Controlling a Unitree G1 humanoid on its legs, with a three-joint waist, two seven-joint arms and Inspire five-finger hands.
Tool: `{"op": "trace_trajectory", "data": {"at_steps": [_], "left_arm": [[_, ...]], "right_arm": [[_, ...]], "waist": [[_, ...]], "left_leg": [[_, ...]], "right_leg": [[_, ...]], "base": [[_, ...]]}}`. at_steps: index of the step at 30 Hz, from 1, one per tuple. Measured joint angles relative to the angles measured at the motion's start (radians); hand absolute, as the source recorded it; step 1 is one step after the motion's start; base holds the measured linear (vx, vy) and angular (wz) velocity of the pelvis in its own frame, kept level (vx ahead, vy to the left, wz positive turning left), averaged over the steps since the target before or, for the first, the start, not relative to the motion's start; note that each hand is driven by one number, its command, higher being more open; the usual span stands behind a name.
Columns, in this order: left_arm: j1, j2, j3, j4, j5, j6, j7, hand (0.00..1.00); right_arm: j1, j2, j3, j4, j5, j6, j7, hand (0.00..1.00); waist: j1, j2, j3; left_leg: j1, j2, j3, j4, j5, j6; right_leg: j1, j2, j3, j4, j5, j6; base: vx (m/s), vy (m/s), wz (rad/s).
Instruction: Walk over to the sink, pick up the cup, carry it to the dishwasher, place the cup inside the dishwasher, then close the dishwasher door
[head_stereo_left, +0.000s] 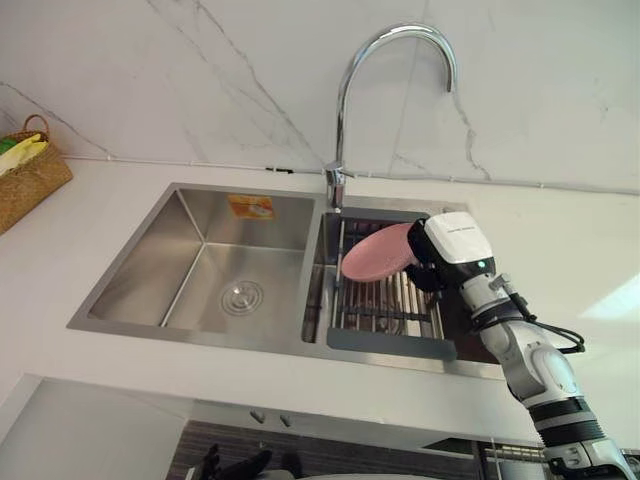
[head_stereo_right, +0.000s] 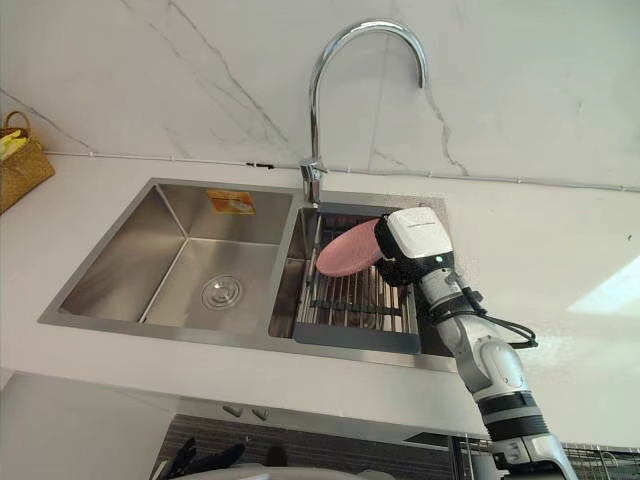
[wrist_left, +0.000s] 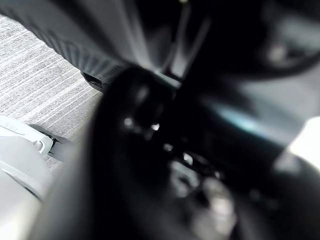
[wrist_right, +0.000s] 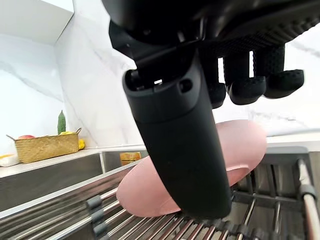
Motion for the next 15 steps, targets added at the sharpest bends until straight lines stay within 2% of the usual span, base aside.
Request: {"op": "trace_trajectory", "data": {"at_steps": [3,4,15], "left_arm": [[0.000,0.000,0.000,0.000,0.000,0.000,-0.003,1.00],[0.000,0.000,0.000,0.001,0.000,0.000,-0.004,1.00],[0.000,0.000,0.002,0.005,0.000,-0.001,-0.005,1.00]], "right_arm": [[0.001,-0.006,0.003,-0.006,0.000,-0.012,0.029,0.00],[0.001,-0.008,0.004,-0.006,0.000,-0.016,0.041,1.00],[0.001,-0.008,0.023,-0.006,-0.001,-0.042,0.072,1.00]], "waist": [[0.000,0.000,0.000],[0.001,0.000,0.000],[0.002,-0.002,-0.003]], "left_leg": [[0.000,-0.003,-0.003,0.000,0.000,0.000],[0.000,-0.003,-0.005,0.000,0.000,0.000],[-0.001,-0.007,-0.016,0.000,0.002,0.002]], "right_leg": [[0.001,0.000,-0.003,0.000,0.000,0.000],[0.002,0.000,-0.005,0.000,0.000,0.001],[0.007,-0.003,-0.018,-0.001,-0.002,0.002]], "base": [[0.00,0.000,0.01],[0.00,0.000,0.04],[0.00,0.000,0.02]]}}
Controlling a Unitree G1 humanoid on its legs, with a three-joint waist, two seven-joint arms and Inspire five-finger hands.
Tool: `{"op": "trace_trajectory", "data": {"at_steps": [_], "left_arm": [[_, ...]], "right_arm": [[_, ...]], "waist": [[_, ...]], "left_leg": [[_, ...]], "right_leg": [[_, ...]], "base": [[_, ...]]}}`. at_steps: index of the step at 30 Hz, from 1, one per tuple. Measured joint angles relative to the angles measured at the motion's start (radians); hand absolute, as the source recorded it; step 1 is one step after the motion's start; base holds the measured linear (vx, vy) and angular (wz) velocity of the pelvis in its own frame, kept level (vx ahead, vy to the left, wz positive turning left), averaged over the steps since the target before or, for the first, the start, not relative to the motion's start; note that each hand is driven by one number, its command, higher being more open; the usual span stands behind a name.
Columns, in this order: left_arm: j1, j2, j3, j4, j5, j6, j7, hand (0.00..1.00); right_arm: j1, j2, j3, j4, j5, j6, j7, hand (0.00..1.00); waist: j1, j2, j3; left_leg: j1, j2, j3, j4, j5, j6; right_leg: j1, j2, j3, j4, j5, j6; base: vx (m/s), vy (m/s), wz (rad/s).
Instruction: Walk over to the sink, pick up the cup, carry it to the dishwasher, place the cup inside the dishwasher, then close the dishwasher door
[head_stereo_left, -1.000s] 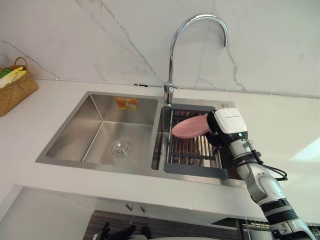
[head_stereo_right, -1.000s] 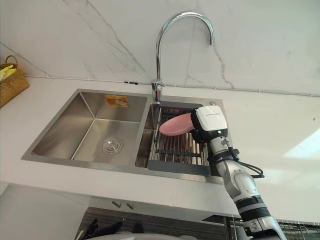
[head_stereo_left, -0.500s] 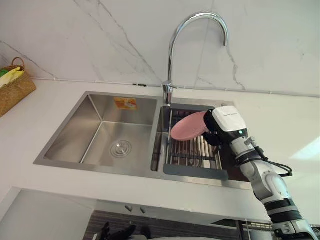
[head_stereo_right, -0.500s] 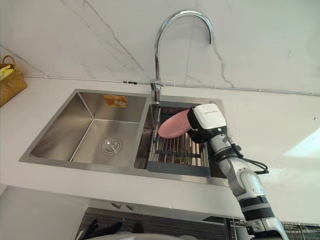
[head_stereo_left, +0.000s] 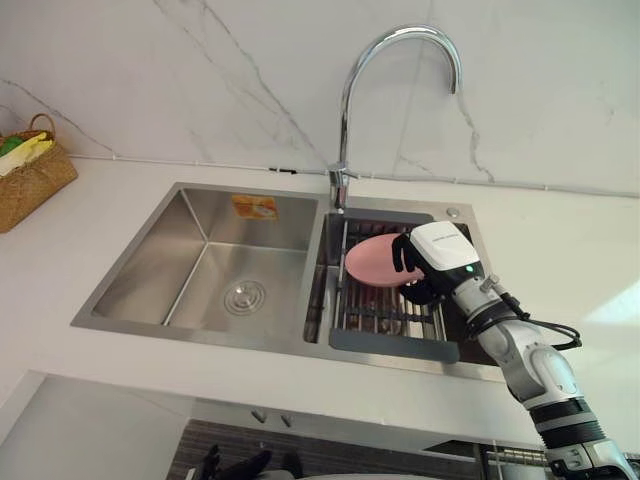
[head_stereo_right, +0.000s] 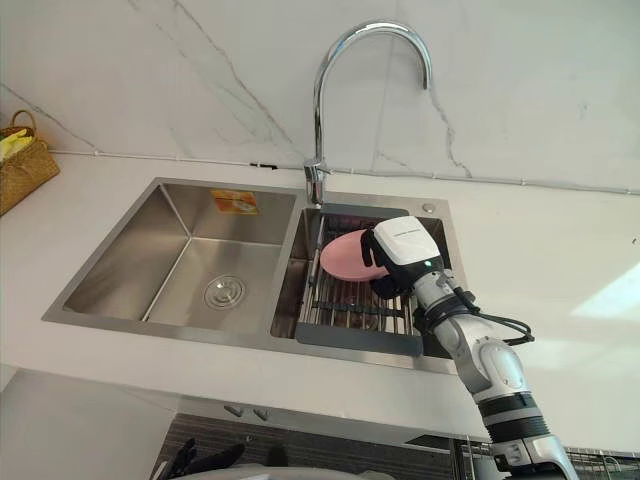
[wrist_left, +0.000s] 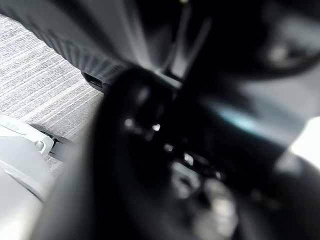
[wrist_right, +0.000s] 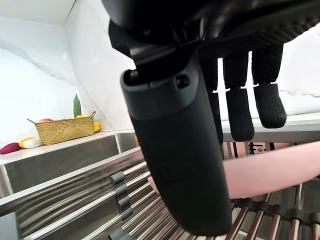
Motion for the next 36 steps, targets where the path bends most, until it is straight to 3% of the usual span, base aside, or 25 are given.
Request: {"op": "trace_trajectory", "data": {"at_steps": [24,25,31,36], "left_arm": [[0.000,0.000,0.002,0.002,0.000,-0.005,-0.001,1.00],[0.000,0.000,0.002,0.002,0.000,-0.005,-0.001,1.00],[0.000,0.002,0.001,0.002,0.000,-0.004,-0.001,1.00],[0.000,0.003,0.000,0.002,0.000,-0.004,-0.002,1.00]], "right_arm": [[0.000,0.013,0.080,0.007,-0.079,0.021,0.003,1.00],[0.000,0.014,0.090,0.012,-0.098,0.028,0.006,0.00],[0.000,0.014,0.092,0.046,-0.154,0.091,0.079,0.00],[0.005,0.014,0.092,0.065,-0.207,0.120,0.074,0.00]], "waist": [[0.001,-0.007,-0.004],[0.002,-0.007,-0.004],[0.004,-0.010,-0.006],[0.002,-0.011,-0.006]], "left_leg": [[-0.001,0.000,-0.005,0.000,0.002,0.000],[-0.001,0.000,-0.005,-0.001,0.002,0.001],[-0.001,0.000,-0.007,-0.001,0.002,0.001],[-0.002,0.000,-0.007,-0.005,0.002,0.001]], "right_leg": [[0.002,0.000,-0.005,0.000,0.000,0.000],[0.002,0.000,-0.005,0.000,0.000,0.000],[0.003,-0.001,-0.007,0.000,0.000,0.000],[0.003,-0.002,-0.009,0.000,-0.001,0.001]], "base": [[0.00,0.000,0.00],[0.00,0.000,0.00],[0.00,0.000,0.00],[0.00,0.000,0.00]]}}
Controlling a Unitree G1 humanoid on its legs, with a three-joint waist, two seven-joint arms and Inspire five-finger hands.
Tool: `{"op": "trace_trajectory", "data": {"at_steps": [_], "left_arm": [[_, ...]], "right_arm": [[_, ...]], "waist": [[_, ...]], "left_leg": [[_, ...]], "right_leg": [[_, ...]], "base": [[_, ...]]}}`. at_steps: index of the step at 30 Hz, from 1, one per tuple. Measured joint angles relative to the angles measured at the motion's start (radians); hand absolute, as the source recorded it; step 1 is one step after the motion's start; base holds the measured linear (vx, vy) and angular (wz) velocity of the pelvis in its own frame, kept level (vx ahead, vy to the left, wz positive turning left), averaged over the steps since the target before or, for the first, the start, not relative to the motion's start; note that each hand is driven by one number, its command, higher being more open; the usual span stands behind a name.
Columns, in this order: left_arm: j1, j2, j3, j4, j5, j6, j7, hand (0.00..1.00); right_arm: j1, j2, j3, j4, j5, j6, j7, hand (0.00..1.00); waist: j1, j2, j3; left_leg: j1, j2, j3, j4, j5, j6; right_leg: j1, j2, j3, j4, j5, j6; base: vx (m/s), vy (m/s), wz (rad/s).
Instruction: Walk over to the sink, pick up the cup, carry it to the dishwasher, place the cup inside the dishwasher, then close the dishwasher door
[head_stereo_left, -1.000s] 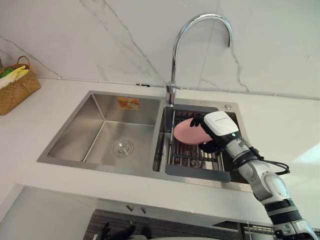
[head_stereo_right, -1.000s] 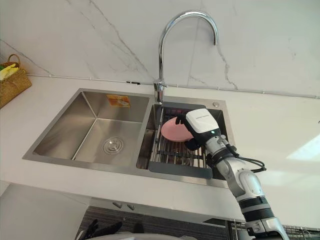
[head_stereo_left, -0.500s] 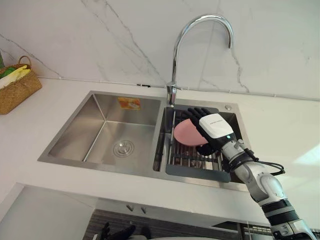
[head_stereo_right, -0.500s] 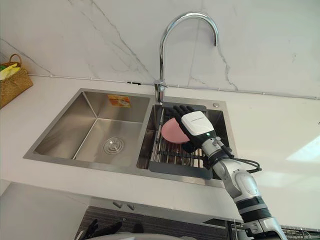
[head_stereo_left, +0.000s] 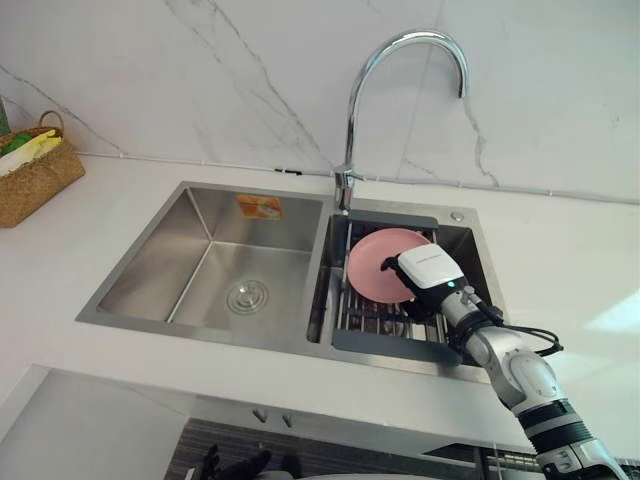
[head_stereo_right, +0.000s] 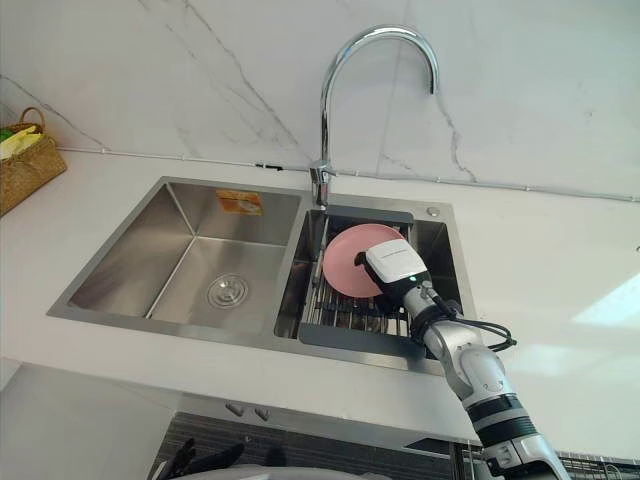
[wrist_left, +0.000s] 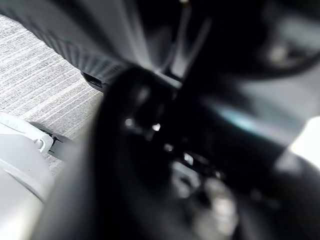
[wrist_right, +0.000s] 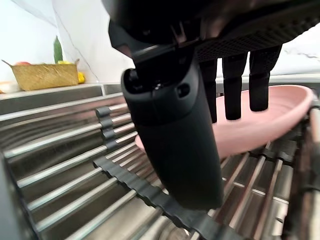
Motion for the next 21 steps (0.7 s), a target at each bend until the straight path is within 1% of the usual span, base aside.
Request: {"op": "trace_trajectory", "data": {"at_steps": [4,6,9,15,21], "left_arm": [[0.000,0.003,-0.001,0.000,0.001,0.000,-0.001,1.00],[0.000,0.002,-0.001,0.000,0.001,0.000,-0.001,1.00],[0.000,0.002,-0.001,0.000,0.001,-0.001,-0.001,1.00],[0.001,0.002,0.000,0.000,0.001,-0.001,-0.002,1.00],[0.001,0.002,0.000,0.001,0.001,-0.003,-0.003,1.00]], "right_arm": [[0.004,0.001,-0.004,-0.043,-0.009,-0.006,-0.117,0.00],[0.007,0.003,-0.004,-0.043,-0.008,-0.020,-0.143,0.00],[0.015,0.009,-0.006,-0.043,-0.003,-0.022,-0.182,0.00],[0.015,0.007,-0.074,-0.058,0.053,-0.030,-0.276,0.00],[0.013,-0.004,-0.113,-0.117,0.141,-0.030,-0.313,0.00]], "waist": [[-0.002,-0.005,-0.004],[-0.001,-0.008,-0.005],[-0.002,-0.008,-0.005],[-0.003,-0.008,-0.005],[-0.004,-0.006,-0.005]], "left_leg": [[0.000,0.000,-0.001,0.000,0.001,0.001],[0.000,0.000,-0.002,0.000,0.003,0.002],[-0.003,-0.002,-0.004,0.000,0.005,0.005],[-0.003,-0.004,0.000,0.000,0.006,0.006],[-0.002,-0.002,0.006,0.004,0.006,0.006]], "right_leg": [[0.000,-0.001,0.000,0.002,0.000,0.000],[0.000,-0.004,-0.001,0.003,0.000,0.000],[-0.003,-0.006,-0.003,0.008,0.000,0.001],[-0.010,-0.009,0.003,0.016,0.000,0.003],[-0.012,-0.009,0.009,0.016,0.000,0.003]], "base": [[0.00,0.000,0.00],[0.00,0.000,0.02],[0.00,0.000,0.03],[0.00,0.000,-0.01],[0.00,0.000,-0.03]]}}
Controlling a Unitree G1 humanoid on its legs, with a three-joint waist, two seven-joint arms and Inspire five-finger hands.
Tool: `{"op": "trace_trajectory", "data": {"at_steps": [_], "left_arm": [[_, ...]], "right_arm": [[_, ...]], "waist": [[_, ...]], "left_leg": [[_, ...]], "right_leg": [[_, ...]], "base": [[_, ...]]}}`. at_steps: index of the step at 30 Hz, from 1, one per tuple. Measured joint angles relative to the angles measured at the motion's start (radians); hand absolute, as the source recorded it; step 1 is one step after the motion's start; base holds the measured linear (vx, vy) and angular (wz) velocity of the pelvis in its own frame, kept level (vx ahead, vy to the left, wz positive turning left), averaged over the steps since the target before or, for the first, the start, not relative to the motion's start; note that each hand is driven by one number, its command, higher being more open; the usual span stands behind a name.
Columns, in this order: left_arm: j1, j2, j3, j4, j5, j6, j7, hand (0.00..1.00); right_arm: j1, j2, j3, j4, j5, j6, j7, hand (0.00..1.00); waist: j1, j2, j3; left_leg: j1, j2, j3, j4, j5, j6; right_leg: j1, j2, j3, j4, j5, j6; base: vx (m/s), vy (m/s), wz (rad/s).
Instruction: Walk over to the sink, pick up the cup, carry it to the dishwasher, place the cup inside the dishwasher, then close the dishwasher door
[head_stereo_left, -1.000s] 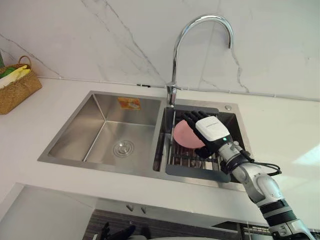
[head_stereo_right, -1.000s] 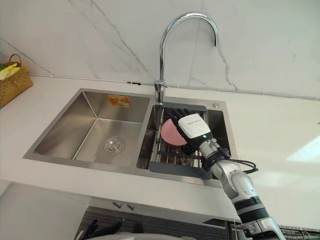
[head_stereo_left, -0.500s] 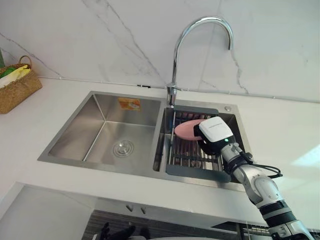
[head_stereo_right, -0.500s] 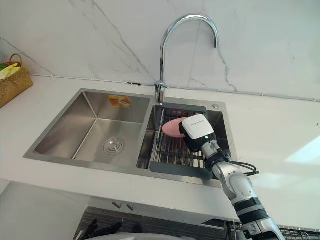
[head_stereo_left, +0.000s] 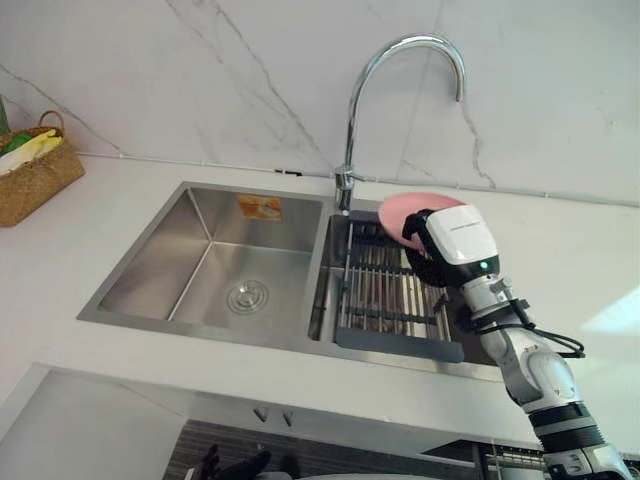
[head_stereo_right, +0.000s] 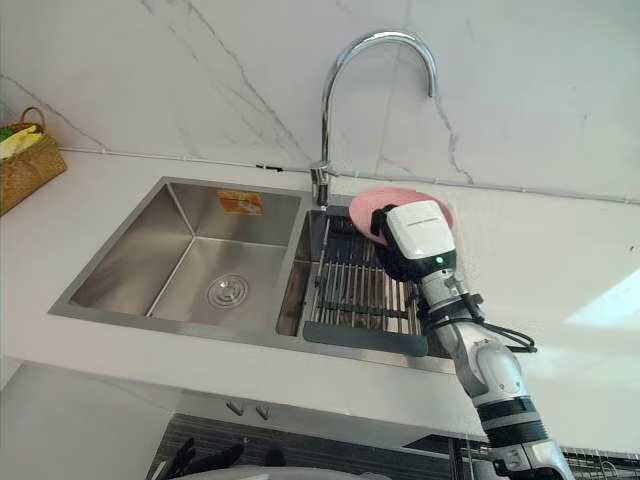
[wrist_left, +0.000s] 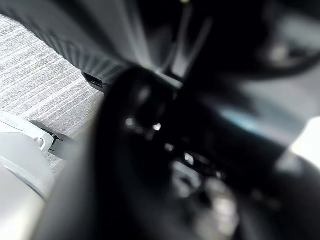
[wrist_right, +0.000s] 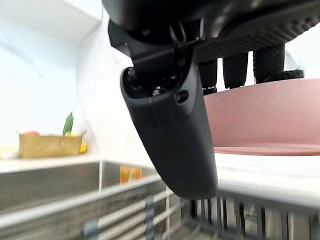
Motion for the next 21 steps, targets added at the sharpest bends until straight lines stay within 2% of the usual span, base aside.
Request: {"op": "trace_trajectory", "data": {"at_steps": [8,12,16,17,18,20,21], "left_arm": [[0.002,-0.003,0.001,0.001,0.000,-0.010,0.001,1.00],[0.007,-0.007,0.004,-0.002,0.002,-0.023,0.002,1.00],[0.018,-0.017,0.030,-0.012,0.021,-0.023,-0.006,1.00],[0.023,-0.026,0.061,-0.031,0.020,-0.023,-0.015,1.00],[0.035,-0.038,0.079,-0.058,0.021,-0.028,-0.016,1.00],[0.042,-0.046,0.084,-0.067,0.019,-0.032,-0.022,1.00],[0.042,-0.041,0.083,-0.069,0.023,-0.030,-0.029,1.00]], "right_arm": [[0.003,0.000,-0.016,-0.021,0.146,-0.002,0.010,0.00],[0.076,0.007,-0.120,-0.089,0.235,-0.009,0.017,0.00],[0.150,0.043,-0.239,-0.127,0.264,-0.011,0.020,0.00],[0.176,0.066,-0.281,-0.145,0.264,-0.001,0.020,0.00],[0.182,0.064,-0.301,-0.169,0.263,0.000,0.020,0.00],[0.187,0.064,-0.316,-0.206,0.263,0.003,0.019,0.00],[0.190,0.063,-0.316,-0.227,0.263,0.002,0.019,0.00]], "waist": [[-0.003,0.006,0.003],[-0.003,0.012,0.007],[-0.009,0.019,0.012],[-0.010,0.019,0.019],[-0.011,0.042,0.034],[-0.011,0.070,0.042],[-0.014,0.071,0.041]], "left_leg": [[0.000,0.000,0.002,0.000,0.000,0.000],[-0.008,-0.003,-0.007,-0.002,-0.001,0.000],[-0.003,-0.006,0.007,0.022,-0.025,0.005],[-0.066,0.005,0.014,0.197,-0.117,0.003],[-0.126,0.039,0.022,0.374,-0.211,-0.001],[-0.177,0.082,0.010,0.539,-0.280,-0.006],[-0.167,0.087,0.003,0.537,-0.291,-0.013]], "right_leg": [[-0.001,0.001,0.002,0.000,0.000,0.000],[-0.003,-0.004,-0.008,0.001,-0.004,0.003],[-0.025,-0.026,0.000,0.082,-0.048,0.006],[-0.030,-0.031,0.013,0.115,-0.065,0.004],[-0.023,-0.011,0.037,0.123,-0.071,0.001],[-0.023,0.024,0.087,0.128,-0.073,-0.004],[-0.039,0.029,0.128,0.138,-0.072,-0.006]], "base": [[0.00,0.000,0.00],[0.00,0.000,0.07],[0.04,0.017,-0.05],[0.01,0.041,-0.38],[-0.01,0.042,-0.49],[-0.03,0.056,-0.82],[-0.03,0.047,-0.95]]}}
